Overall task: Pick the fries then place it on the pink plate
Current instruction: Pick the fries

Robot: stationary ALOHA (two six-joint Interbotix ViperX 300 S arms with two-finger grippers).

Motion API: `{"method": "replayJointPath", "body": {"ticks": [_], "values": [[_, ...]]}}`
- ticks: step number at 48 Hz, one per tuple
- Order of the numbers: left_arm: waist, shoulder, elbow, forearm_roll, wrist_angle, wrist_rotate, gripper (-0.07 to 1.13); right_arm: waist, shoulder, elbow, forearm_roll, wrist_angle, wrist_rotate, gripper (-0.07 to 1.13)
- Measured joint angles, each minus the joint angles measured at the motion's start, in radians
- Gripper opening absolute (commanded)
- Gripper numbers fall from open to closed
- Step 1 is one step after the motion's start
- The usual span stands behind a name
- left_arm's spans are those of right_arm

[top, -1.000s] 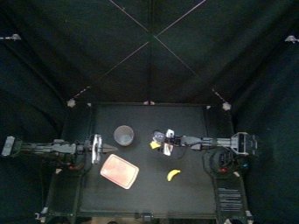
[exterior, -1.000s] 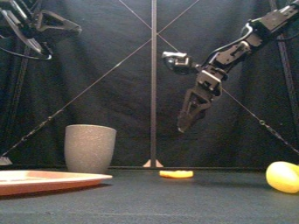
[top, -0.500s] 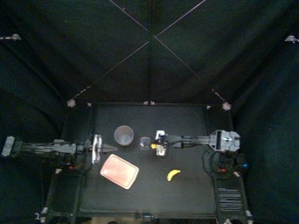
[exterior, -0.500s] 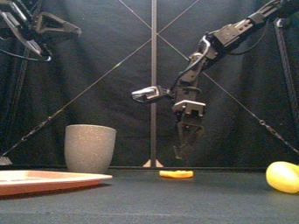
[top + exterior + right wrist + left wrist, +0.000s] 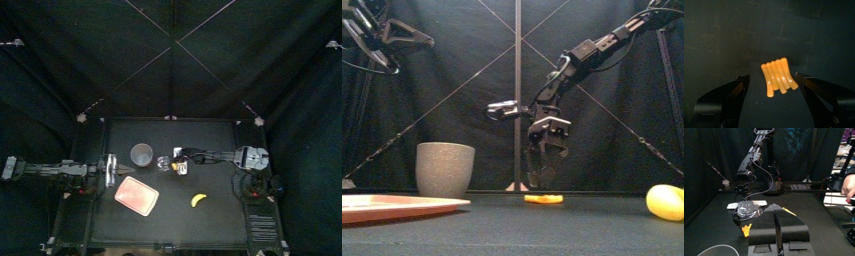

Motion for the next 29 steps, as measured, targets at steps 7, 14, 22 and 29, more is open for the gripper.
{"method": "replayJointPath", "body": {"ticks": [7,14,22,29], "values": [[0.011,0.000,0.002,0.000,0.000,-0.002,-0.01,-0.020,0.011,0.000,0.003,-0.011,-0.009,1.05],[0.021,0.000,0.000,0.000,-0.002,0.000,-0.01,-0.028,0.034,0.000,0.003,-0.026,-0.011,1.04],[0.025,0.000,0.003,0.000,0.000,0.000,-0.01,-0.026,0.052,0.006,0.008,-0.029,-0.011,1.03],[0.025,0.000,0.003,0.000,0.000,0.000,-0.01,-0.026,0.060,0.006,0.012,-0.031,-0.008,0.95]]}}
